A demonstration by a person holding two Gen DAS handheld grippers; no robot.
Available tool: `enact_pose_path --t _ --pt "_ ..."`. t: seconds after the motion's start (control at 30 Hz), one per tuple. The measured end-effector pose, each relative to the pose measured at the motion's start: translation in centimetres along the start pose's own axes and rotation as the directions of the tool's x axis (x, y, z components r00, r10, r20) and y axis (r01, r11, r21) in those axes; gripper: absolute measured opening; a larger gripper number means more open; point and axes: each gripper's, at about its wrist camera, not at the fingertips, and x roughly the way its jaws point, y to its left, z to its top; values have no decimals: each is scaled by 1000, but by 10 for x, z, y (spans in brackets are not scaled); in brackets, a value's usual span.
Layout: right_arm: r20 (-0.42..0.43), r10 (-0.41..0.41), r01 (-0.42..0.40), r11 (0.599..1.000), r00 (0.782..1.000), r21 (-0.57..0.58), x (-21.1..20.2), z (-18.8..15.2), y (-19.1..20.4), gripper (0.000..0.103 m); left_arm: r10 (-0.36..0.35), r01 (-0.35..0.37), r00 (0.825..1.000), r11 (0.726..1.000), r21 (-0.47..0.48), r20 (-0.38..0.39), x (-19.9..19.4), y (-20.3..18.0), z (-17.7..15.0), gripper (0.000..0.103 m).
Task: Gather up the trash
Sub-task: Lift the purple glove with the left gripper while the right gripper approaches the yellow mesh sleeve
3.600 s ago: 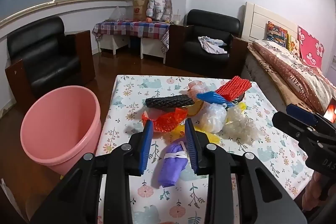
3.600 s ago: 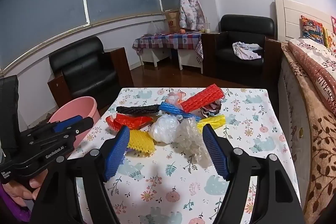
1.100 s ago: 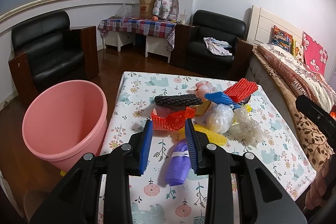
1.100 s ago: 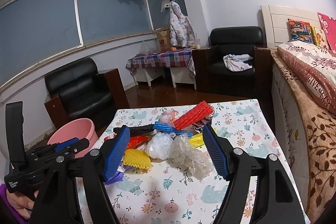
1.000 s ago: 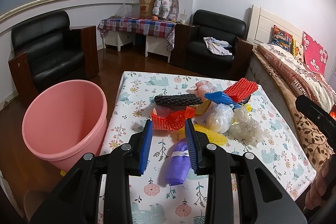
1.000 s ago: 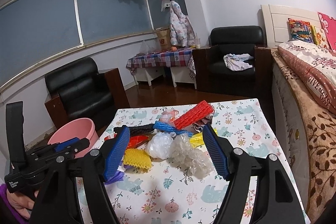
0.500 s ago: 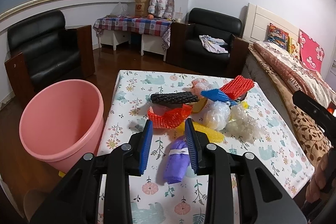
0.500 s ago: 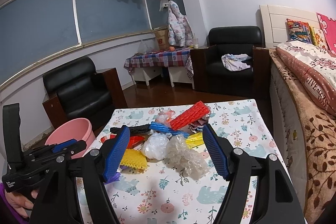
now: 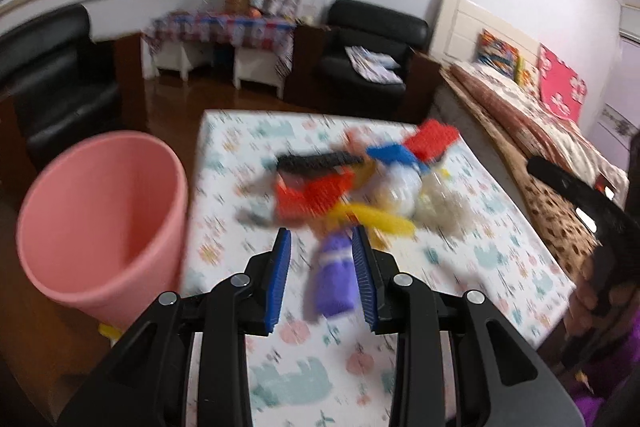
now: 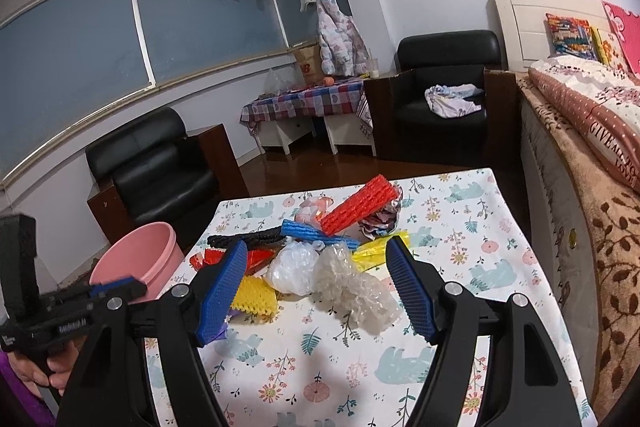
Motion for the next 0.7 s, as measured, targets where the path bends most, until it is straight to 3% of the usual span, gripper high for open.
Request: enact_pose_path --t 0.1,0.33,0.5,0.53,0.57,0.7 --pt "-14 5 -5 1000 1000 7 5 -2 -2 71 -37 38 997 999 16 -63 12 -8 -12 32" --pt "-77 43 -43 999 996 2 17 -10 -2 71 33 -19 991 993 116 -128 42 -29 -26 32" --pt "-120 77 -81 996 990 -31 26 -17 5 71 55 -40 987 994 105 -153 51 -23 -33 32" --pt "-128 82 -87 996 988 -35 27 -19 6 71 57 -42 987 994 98 -153 52 -21 -34 31" --pt "-139 88 -95 995 986 -39 30 -20 8 71 56 -42 987 995 92 -153 53 -19 -35 22" --pt "-167 103 -113 993 981 -47 37 -26 15 71 49 -38 989 996 86 -138 51 -18 -35 18"
